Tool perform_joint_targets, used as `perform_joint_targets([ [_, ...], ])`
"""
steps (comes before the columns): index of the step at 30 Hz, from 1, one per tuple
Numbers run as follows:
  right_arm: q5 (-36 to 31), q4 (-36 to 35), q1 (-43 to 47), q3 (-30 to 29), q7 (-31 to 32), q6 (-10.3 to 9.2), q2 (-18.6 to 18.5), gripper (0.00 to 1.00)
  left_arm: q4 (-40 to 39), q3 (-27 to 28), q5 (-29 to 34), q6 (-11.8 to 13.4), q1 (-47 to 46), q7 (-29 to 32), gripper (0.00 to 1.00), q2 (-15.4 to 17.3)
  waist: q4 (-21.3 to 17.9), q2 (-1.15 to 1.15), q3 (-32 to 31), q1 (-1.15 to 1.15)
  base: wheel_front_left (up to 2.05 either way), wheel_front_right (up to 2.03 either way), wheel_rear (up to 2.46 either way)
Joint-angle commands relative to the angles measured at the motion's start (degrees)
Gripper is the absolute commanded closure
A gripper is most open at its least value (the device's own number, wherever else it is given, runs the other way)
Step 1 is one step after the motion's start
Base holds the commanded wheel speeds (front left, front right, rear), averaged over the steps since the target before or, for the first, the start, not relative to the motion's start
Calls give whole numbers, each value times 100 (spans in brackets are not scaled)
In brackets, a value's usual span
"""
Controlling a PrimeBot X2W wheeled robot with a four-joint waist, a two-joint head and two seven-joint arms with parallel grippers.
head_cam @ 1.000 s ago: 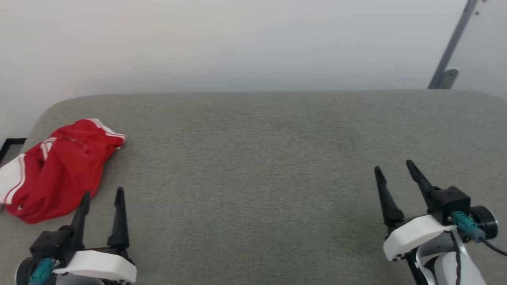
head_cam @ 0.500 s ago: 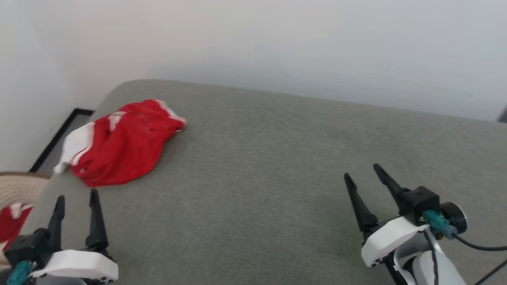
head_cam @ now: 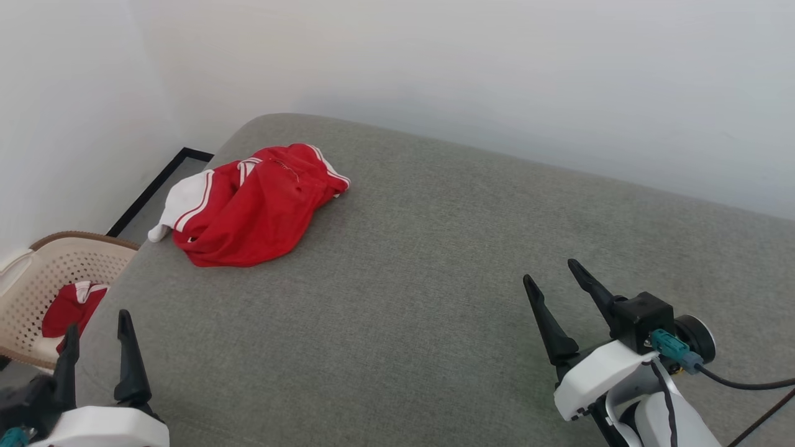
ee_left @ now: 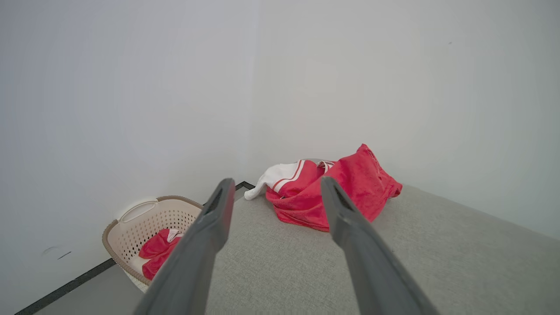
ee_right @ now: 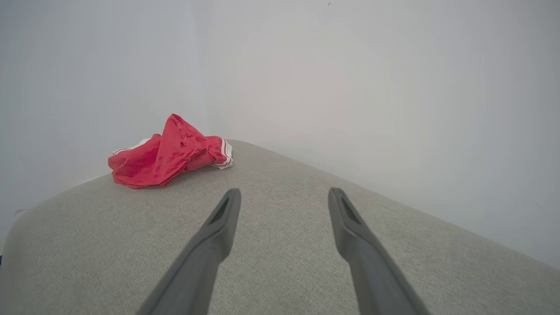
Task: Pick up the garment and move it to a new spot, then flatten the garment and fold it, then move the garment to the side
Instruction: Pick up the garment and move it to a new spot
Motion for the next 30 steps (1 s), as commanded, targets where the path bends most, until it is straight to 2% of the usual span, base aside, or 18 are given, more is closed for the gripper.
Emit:
perform_joint_targets([
  [1,14,-1,-21,-9,-32,0,-12,0,-46,25,-36,17,45,0,0,-2,28,0,11,0,0,0,0],
  [14,-75,-127,-13,-302,58,0,-9,0,128,35,-217,-37,-324,33,0,53,-147,0,304,0,0,0,0],
  [21,-192,-319,-122,-497,131,0,-5,0,678,65,-391,-298,-1109,72,0,305,-431,0,699,0,0,0,0],
  [30,-374,-639,-447,-629,271,0,-35,0,1786,58,-625,-709,-2587,237,0,825,-924,0,1568,0,0,0,0],
])
